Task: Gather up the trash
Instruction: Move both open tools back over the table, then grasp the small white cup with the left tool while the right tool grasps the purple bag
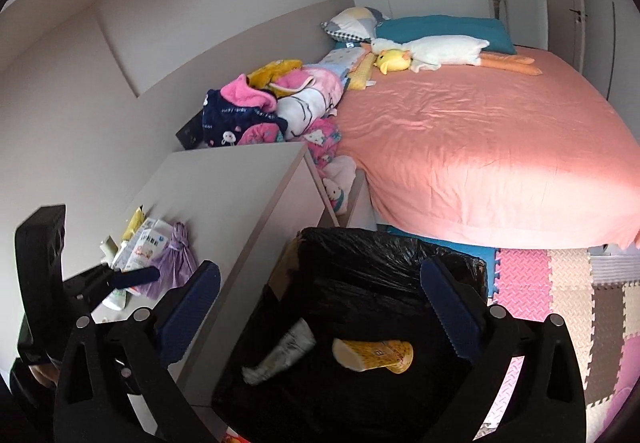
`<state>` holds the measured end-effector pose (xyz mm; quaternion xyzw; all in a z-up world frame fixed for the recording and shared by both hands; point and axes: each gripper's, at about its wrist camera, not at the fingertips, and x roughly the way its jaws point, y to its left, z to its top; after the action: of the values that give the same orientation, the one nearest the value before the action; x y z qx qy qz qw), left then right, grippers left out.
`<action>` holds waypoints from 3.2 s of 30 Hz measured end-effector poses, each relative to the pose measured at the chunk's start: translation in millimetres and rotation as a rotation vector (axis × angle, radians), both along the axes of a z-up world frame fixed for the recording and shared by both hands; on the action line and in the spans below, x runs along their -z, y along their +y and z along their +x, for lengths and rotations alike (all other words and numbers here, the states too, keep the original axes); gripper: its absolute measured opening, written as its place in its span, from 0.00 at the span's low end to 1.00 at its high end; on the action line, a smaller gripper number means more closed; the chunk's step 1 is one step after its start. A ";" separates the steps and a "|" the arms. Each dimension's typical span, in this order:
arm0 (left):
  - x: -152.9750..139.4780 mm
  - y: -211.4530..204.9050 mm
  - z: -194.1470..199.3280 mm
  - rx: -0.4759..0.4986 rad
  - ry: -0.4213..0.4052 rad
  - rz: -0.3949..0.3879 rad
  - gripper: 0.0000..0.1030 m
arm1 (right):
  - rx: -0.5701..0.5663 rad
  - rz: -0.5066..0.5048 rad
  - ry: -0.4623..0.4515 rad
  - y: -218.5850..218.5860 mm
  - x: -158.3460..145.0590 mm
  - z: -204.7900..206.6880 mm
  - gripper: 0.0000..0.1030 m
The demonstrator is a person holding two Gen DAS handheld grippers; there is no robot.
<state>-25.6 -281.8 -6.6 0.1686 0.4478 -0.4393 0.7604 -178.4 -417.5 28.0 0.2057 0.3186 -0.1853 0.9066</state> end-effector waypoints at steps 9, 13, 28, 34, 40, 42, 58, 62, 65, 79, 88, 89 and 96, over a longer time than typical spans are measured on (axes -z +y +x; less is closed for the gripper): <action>2.8 9.7 -1.0 -0.026 0.024 -0.004 0.94 | -0.031 -0.058 -0.021 7.4 -1.7 2.8 0.97; 4.6 19.7 -0.5 -0.048 0.033 -0.010 0.94 | -0.078 -0.085 -0.006 19.2 -0.4 12.0 0.97; 10.4 88.5 10.8 -0.216 0.041 -0.017 0.94 | -0.252 -0.085 0.029 67.9 6.9 59.3 0.97; 13.2 119.0 17.3 -0.295 0.043 -0.017 0.94 | -0.313 -0.086 0.057 89.7 13.0 81.1 0.97; 16.5 150.3 22.5 -0.373 0.045 -0.016 0.94 | -0.366 -0.088 0.084 108.0 22.1 101.1 0.97; 18.8 161.8 23.9 -0.403 0.049 -0.013 0.94 | -0.381 -0.077 0.097 113.0 25.9 108.1 0.97; 46.2 253.0 44.3 -0.722 0.095 -0.006 0.75 | -0.411 -0.056 0.191 147.0 51.1 152.3 0.86; 59.6 263.6 49.6 -0.749 0.146 0.011 0.52 | -0.422 -0.051 0.213 152.1 56.1 159.3 0.84; 66.3 262.9 50.5 -0.749 0.163 0.026 0.43 | -0.427 -0.052 0.223 154.7 58.2 163.3 0.84; 57.9 279.8 62.3 -0.789 0.116 -0.025 0.23 | -0.435 -0.043 0.270 159.3 73.6 194.7 0.77; 44.2 295.8 72.2 -0.826 0.096 -0.038 0.23 | -0.429 -0.048 0.287 159.5 83.9 228.1 0.77; 43.6 296.2 73.4 -0.827 0.096 -0.040 0.23 | -0.426 -0.043 0.293 158.7 86.2 232.4 0.75; 40.0 302.5 75.2 -0.833 0.099 -0.046 0.24 | -0.405 -0.027 0.342 158.4 102.7 255.0 0.67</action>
<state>49.6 20.7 -46.6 -0.0652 0.5035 -0.1117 0.8542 76.6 -259.0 -74.7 0.0915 0.4994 -0.0365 0.8607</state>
